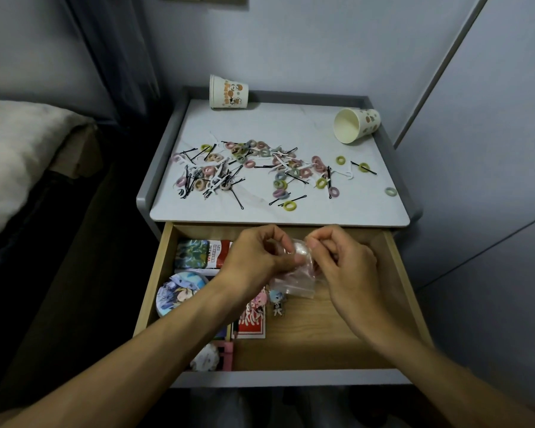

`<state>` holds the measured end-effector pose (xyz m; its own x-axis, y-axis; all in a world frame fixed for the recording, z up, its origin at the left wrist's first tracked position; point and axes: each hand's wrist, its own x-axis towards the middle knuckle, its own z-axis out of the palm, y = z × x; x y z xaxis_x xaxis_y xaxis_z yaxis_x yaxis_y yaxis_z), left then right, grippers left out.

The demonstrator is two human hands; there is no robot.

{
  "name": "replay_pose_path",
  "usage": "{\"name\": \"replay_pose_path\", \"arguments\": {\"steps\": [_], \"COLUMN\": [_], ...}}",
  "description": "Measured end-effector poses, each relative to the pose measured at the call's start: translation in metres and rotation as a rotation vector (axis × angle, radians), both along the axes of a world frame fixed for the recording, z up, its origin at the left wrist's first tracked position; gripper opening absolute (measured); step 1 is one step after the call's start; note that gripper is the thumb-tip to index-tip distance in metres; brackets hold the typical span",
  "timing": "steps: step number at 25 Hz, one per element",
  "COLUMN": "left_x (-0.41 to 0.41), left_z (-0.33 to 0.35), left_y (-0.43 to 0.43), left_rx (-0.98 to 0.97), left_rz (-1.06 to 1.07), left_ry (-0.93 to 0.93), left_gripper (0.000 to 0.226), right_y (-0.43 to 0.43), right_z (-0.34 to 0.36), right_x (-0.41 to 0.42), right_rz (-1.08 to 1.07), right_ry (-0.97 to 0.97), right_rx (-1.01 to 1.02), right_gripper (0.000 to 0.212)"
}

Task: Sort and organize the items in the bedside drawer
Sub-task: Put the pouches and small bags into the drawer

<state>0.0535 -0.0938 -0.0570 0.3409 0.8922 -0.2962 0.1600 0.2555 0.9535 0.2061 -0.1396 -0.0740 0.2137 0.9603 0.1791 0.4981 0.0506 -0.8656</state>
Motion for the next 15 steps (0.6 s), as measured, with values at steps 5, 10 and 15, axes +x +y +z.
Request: {"name": "replay_pose_path", "arguments": {"steps": [5,10,15], "left_x": [-0.002,-0.007,-0.02], "left_z": [0.004,0.002,0.009], "left_y": [0.002,0.01,0.016], "left_rx": [0.062,0.184,0.201], "left_rz": [-0.019,-0.079,-0.014], "left_ry": [0.041,0.223,0.311], "left_gripper": [0.012,0.023,0.02], "right_y": [-0.005,0.001,0.01], "right_z": [0.002,-0.008,-0.048], "right_x": [-0.004,0.017,0.059], "right_rz": [0.132,0.076,-0.078], "right_ry": [0.135,0.227,-0.033], "right_rx": [-0.078,-0.116,-0.285], "right_gripper": [0.03,0.015,0.02]}}
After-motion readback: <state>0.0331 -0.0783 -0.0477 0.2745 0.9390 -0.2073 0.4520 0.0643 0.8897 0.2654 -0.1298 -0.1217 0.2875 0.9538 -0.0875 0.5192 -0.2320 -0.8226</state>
